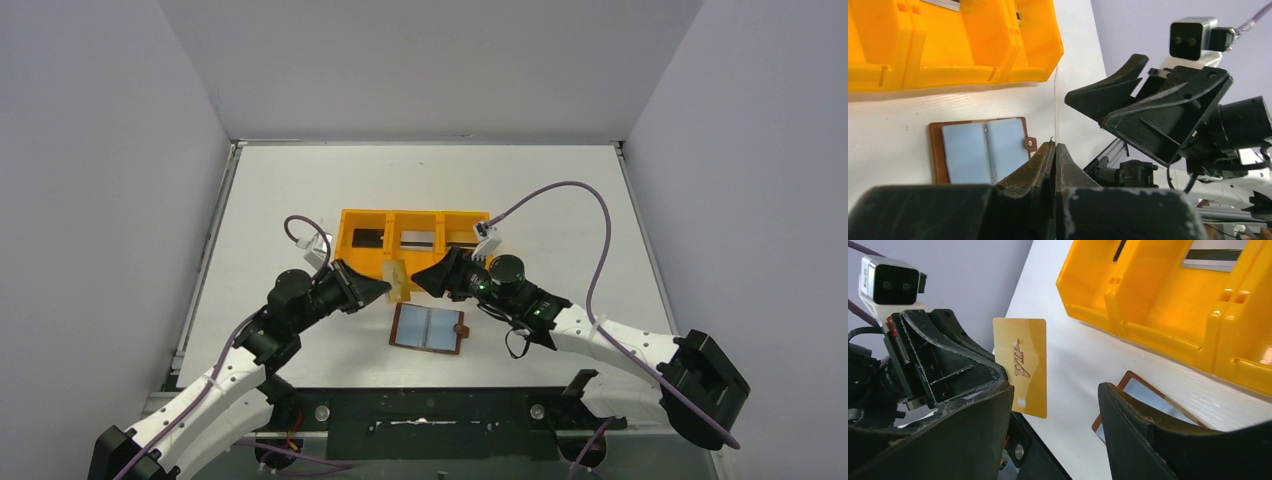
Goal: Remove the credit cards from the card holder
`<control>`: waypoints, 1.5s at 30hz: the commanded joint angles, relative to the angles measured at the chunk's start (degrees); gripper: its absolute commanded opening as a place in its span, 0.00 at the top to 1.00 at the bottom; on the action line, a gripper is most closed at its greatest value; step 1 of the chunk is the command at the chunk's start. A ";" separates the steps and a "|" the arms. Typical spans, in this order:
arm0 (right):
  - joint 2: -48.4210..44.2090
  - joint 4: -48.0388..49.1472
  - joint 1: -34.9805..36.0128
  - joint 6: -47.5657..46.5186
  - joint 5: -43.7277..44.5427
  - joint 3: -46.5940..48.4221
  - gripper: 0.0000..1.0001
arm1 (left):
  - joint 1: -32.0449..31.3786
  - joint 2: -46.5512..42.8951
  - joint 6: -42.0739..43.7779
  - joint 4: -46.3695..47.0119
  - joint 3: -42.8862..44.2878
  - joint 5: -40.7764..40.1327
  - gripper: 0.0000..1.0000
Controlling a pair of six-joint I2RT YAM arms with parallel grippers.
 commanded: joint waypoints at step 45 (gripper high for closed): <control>8.02 23.65 -5.29 8.09 -21.30 -1.69 1.00 | 7.80 0.11 -3.08 9.86 -1.94 12.96 0.37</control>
